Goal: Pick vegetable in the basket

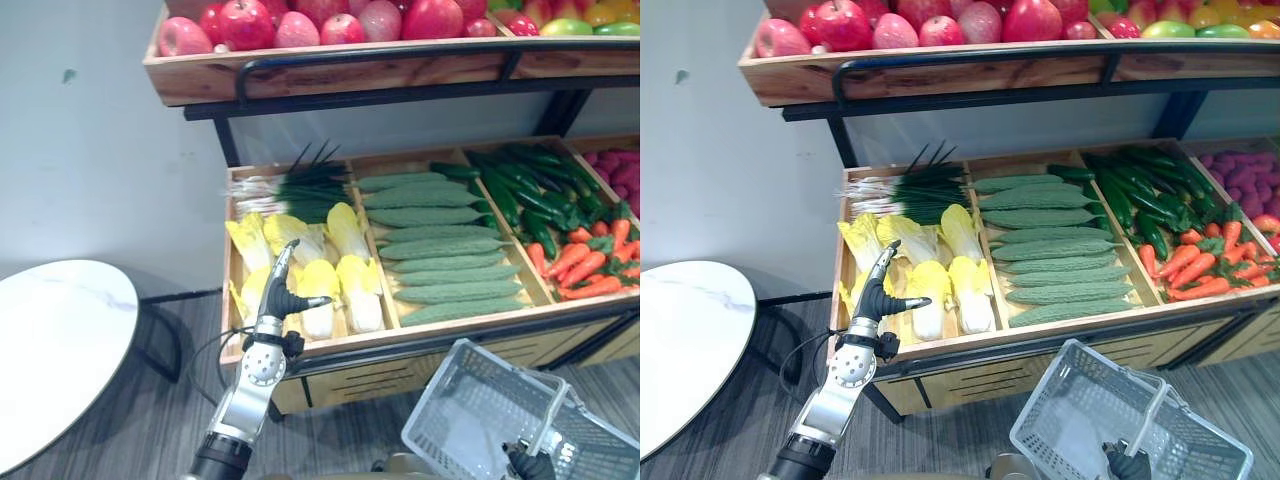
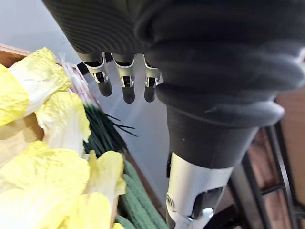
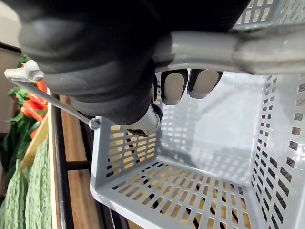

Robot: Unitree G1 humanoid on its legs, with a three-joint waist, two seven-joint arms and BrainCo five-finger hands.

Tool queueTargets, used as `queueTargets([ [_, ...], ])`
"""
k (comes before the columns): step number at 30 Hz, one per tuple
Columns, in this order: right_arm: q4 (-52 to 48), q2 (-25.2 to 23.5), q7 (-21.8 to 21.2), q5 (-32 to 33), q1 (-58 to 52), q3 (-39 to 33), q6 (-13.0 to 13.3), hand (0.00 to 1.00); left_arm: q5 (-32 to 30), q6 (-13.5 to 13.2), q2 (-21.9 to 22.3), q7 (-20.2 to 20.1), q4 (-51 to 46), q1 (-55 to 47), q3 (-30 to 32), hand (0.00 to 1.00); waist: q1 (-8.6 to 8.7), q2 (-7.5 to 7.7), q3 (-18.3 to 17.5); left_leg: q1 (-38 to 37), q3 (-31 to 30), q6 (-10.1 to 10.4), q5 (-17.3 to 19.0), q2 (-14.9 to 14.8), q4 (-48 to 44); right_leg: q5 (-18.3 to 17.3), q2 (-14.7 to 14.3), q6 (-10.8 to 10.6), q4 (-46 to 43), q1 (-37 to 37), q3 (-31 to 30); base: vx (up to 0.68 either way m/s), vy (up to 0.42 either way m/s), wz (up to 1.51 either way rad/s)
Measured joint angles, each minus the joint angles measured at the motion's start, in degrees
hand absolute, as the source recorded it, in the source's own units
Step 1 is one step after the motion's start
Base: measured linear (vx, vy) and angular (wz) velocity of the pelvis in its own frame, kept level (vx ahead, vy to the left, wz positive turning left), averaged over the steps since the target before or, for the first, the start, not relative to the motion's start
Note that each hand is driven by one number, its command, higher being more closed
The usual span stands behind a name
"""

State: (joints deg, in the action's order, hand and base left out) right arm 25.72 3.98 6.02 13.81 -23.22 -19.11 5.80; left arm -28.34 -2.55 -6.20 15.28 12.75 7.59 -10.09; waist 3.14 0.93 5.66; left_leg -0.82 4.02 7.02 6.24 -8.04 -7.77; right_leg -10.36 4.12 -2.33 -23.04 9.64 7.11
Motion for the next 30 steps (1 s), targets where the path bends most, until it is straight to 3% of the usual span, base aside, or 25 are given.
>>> queueTargets([
  [2, 0.4, 0.0, 0.0, -0.1, 1.5, 0.1, 0.1, 1.0, -1.9, 1.2, -0.6, 0.5, 2.9, 2.2, 1.6, 0.0, 0.69, 0.18, 0.9, 0.1, 1.1, 0.0, 0.0, 0.0, 0.0, 0.3, -0.1, 0.5, -0.7, 1.0, -1.0, 0.04, 0.009, -0.24],
  [3, 0.6, 0.1, 0.0, -0.5, 2.4, 0.7, 0.1, 1.0, -3.1, 2.1, -1.4, 1.2, 5.4, 4.2, 2.3, 0.0, 1.16, 1.28, 2.0, 0.7, 1.7, 0.0, 0.0, 0.1, -0.1, 0.3, -0.1, 0.6, -0.9, 1.9, -1.5, 0.01, 0.002, -0.25],
  [6, 0.6, 0.1, -0.1, -0.9, 4.4, 2.2, 0.3, 1.0, -4.0, 3.8, -2.7, 2.4, 11.7, 9.6, 4.1, 0.0, 1.54, 2.46, 4.3, 2.7, 3.1, 0.1, 0.0, 0.0, -1.1, 0.8, -0.4, 1.0, -1.9, 4.8, -2.8, 0.0, -0.005, -0.23],
  [10, -0.4, 0.5, -0.1, -1.0, 7.1, 2.9, 0.6, 1.0, -3.9, 4.6, -3.8, 3.5, 18.2, 15.6, 5.9, 0.0, 2.27, 2.88, 7.4, 5.3, 5.4, 0.2, 1.0, -0.8, -3.6, 1.9, -1.0, 1.3, -1.9, 7.2, -4.5, -0.03, 0.01, -0.26],
  [11, -0.5, 1.0, -0.1, -1.0, 7.6, 4.0, 0.6, 1.0, -3.9, 4.6, -4.3, 3.7, 19.5, 17.5, 6.0, 1.0, 2.21, 2.99, 8.1, 6.4, 6.1, 0.3, 1.8, -1.2, -4.8, 2.0, -1.3, 1.3, -2.0, 8.1, -5.2, -0.04, 0.008, -0.36],
  [16, -3.4, 1.2, 0.2, -0.9, 8.1, 4.6, 0.7, 1.0, -5.0, 3.8, -4.5, 6.0, 22.5, 24.4, 6.0, 1.0, 1.91, 2.48, 10.3, 8.5, 8.0, 0.4, 3.6, -2.7, -7.6, 2.0, -2.1, 1.4, -3.0, 10.4, -6.4, -0.02, -0.016, -0.19],
  [24, -4.7, 1.6, 0.4, -0.9, 7.8, 4.5, 1.6, 1.0, -3.2, 2.7, -4.7, 4.1, 25.2, 27.1, 4.9, 1.0, 1.07, 2.0, 12.3, 8.7, 10.0, 0.2, 4.9, -3.0, -9.3, 2.1, -2.1, 1.2, -3.2, 10.6, -7.4, 0.0, 0.004, -0.09],
  [30, -4.8, 1.5, 1.5, -0.9, 7.3, 3.7, 1.8, 1.0, -0.2, 2.4, -5.2, 3.7, 16.3, 21.2, 3.2, 1.0, 0.96, 1.59, 12.7, 7.7, 10.1, 0.1, 4.8, -2.3, -8.3, 1.7, -1.8, 0.9, -3.2, 10.0, -7.4, 0.03, 0.008, 0.01],
])
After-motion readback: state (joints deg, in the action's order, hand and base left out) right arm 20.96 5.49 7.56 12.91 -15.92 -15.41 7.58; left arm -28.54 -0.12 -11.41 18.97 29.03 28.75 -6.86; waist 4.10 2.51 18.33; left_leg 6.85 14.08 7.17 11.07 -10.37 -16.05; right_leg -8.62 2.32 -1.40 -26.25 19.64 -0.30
